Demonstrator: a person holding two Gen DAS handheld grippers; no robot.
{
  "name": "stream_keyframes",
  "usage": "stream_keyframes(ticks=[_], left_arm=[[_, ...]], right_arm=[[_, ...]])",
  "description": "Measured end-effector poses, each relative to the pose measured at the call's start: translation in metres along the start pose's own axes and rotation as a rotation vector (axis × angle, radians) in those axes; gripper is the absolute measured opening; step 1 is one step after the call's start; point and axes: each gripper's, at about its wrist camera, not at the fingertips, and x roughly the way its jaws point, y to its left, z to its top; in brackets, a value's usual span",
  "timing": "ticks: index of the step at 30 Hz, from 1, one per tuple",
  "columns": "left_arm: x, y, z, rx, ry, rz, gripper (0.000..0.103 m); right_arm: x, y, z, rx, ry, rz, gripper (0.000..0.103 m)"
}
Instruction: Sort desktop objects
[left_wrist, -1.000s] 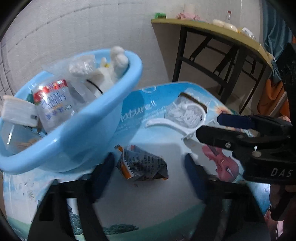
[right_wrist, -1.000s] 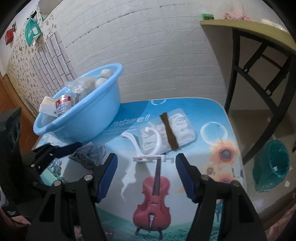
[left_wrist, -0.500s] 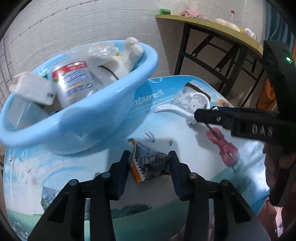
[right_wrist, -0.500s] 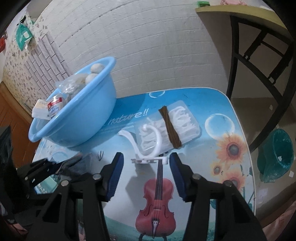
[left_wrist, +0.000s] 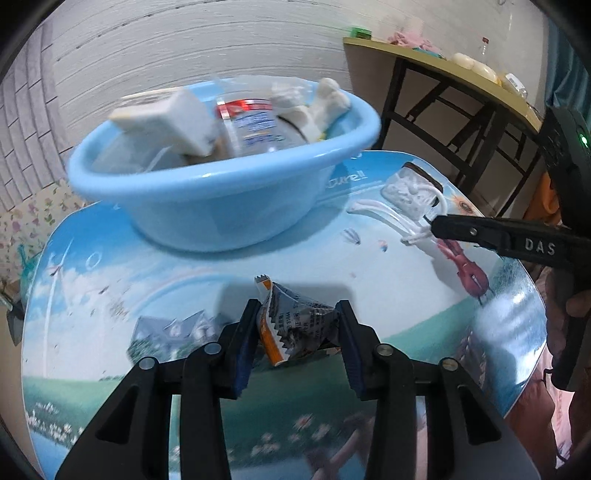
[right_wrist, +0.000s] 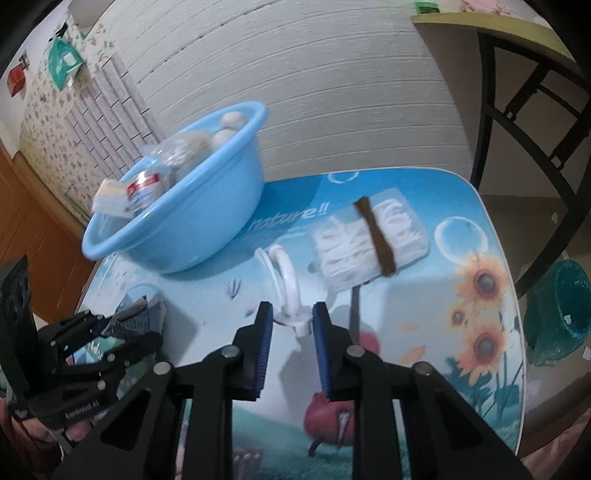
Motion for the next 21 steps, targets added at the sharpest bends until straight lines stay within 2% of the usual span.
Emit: stream_keyframes(ticks=[9, 18, 21], left_arm=[[-0.022, 0.021, -0.014, -0.043, -0.037, 0.009, 0.039], [-0.048, 0.037, -0.040, -0.027, -0.047, 0.033, 0.040], [-0.053, 0.042, -0.049, -0.037, -0.044, 0.034, 0.040]], right_arm=[[-0.013, 0.035, -0.028, -0.104, 0.008, -0.026, 0.021], [-0.014, 0.065, -0.056, -0.235, 0.027, -0.127, 0.020], [-0.010, 0.070, -0.064, -0.254, 0.040, -0.131, 0.018]])
